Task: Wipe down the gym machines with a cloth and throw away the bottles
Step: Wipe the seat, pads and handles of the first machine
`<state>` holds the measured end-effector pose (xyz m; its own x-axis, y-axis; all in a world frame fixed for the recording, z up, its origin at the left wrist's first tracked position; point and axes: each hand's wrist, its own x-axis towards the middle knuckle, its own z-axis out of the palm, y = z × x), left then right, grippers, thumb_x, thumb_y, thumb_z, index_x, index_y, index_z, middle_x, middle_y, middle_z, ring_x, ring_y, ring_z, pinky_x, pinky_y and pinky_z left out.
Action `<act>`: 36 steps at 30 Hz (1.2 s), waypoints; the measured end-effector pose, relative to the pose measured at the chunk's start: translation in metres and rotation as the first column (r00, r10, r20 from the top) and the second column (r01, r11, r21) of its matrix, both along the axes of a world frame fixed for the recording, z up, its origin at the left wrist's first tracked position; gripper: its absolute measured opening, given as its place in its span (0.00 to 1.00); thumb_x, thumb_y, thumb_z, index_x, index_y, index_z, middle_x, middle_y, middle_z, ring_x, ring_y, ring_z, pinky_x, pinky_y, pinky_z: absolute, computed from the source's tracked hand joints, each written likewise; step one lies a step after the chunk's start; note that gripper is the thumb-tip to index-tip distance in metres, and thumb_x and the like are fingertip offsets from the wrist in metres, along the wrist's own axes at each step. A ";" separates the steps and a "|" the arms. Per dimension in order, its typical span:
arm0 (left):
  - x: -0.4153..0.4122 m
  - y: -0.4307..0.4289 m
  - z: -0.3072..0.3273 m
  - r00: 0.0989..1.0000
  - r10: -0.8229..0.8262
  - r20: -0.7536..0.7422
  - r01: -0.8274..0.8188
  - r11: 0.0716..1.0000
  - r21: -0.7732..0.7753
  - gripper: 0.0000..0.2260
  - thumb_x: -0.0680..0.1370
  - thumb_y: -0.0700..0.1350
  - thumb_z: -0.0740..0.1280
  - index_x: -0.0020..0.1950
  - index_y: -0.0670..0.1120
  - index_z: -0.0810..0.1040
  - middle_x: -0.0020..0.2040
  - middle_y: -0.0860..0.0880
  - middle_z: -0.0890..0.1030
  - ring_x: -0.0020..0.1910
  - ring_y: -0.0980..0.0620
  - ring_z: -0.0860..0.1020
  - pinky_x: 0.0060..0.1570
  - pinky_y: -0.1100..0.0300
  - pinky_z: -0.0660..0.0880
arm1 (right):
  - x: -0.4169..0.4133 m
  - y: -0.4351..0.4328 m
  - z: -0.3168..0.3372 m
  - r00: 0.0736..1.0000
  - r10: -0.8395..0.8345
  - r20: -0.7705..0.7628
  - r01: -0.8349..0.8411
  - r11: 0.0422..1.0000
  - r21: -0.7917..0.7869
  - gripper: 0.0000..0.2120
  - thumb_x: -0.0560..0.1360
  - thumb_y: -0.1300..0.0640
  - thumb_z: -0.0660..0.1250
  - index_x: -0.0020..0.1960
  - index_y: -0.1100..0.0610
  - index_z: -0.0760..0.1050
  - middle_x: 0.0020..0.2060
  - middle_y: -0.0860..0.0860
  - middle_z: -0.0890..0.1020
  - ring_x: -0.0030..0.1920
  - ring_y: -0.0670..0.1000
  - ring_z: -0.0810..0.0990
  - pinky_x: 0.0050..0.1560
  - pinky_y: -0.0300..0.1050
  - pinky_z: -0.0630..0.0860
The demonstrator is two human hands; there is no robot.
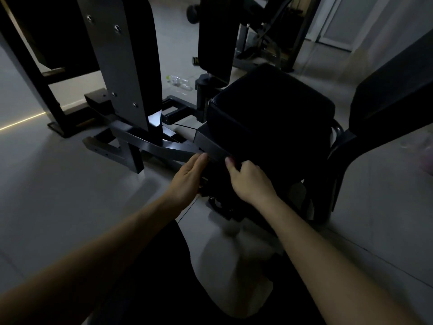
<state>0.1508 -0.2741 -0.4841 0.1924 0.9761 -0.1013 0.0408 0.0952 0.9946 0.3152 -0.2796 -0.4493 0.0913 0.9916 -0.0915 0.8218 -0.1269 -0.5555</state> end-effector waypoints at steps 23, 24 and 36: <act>-0.027 -0.033 -0.017 0.981 0.193 0.030 -0.190 0.979 -0.078 0.16 0.85 0.54 0.57 0.67 0.50 0.76 0.59 0.47 0.81 0.58 0.49 0.81 0.57 0.54 0.76 | -0.052 0.024 0.004 0.980 0.148 0.136 -0.159 0.984 0.074 0.32 0.82 0.36 0.47 0.54 0.60 0.79 0.46 0.57 0.83 0.46 0.56 0.83 0.46 0.47 0.78; -0.029 -0.036 -0.020 0.968 0.252 -0.015 -0.252 0.964 -0.082 0.14 0.85 0.52 0.59 0.66 0.48 0.76 0.58 0.47 0.81 0.57 0.49 0.80 0.55 0.55 0.76 | -0.052 0.035 0.006 0.990 0.122 0.071 -0.118 0.991 -0.066 0.32 0.82 0.38 0.48 0.61 0.62 0.77 0.54 0.60 0.82 0.55 0.59 0.81 0.56 0.49 0.76; -0.006 -0.047 0.009 0.990 0.129 0.051 -0.120 0.981 -0.151 0.11 0.84 0.47 0.62 0.62 0.44 0.78 0.54 0.43 0.83 0.49 0.46 0.84 0.44 0.57 0.80 | -0.035 -0.005 0.005 0.965 0.217 0.148 -0.240 0.957 0.161 0.19 0.83 0.41 0.52 0.55 0.53 0.74 0.38 0.47 0.77 0.46 0.53 0.82 0.38 0.43 0.69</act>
<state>0.1449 -0.3215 -0.4754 0.0806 0.9680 -0.2376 -0.0404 0.2413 0.9696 0.2797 -0.2846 -0.4439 -0.1401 0.9866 0.0838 0.8829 0.1628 -0.4404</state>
